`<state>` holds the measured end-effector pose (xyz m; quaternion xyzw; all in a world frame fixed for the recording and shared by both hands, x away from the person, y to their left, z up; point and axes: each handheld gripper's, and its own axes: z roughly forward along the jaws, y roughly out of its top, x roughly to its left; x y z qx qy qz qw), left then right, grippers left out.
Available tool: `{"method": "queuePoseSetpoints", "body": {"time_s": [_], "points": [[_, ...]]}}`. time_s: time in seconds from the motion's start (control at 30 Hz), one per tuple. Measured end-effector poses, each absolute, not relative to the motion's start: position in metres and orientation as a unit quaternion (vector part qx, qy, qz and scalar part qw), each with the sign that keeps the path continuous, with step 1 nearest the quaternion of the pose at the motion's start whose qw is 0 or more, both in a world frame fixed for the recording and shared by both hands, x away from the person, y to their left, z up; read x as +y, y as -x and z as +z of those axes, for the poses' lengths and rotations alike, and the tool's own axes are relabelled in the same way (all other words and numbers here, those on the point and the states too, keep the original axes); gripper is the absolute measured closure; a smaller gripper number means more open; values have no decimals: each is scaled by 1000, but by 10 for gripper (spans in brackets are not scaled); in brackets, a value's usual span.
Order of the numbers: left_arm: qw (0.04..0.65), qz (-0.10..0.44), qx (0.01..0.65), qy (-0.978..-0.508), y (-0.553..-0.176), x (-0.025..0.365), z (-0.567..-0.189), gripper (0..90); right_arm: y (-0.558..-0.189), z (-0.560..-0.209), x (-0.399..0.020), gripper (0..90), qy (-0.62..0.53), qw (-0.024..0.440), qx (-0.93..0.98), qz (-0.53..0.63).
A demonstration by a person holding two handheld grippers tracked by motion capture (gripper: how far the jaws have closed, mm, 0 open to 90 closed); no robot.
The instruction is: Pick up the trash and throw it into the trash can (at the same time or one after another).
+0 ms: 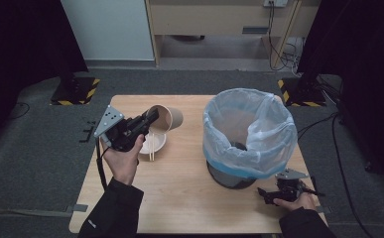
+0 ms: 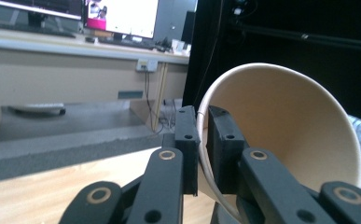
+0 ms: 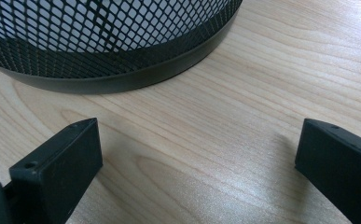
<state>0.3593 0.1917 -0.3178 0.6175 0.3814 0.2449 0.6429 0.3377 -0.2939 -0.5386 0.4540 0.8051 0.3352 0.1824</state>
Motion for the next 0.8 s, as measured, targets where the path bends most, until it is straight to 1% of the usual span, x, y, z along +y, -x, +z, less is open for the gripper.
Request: {"method": "queuePoseSetpoints", "body": {"time_s": [0.33, 0.8], "points": [[669, 249, 352, -605, -356, 177, -290, 826, -338, -539, -294, 8, -454, 182, 805, 335], [694, 244, 307, -604, -355, 136, -263, 825, -338, -539, -294, 8, -454, 182, 805, 335]]}}
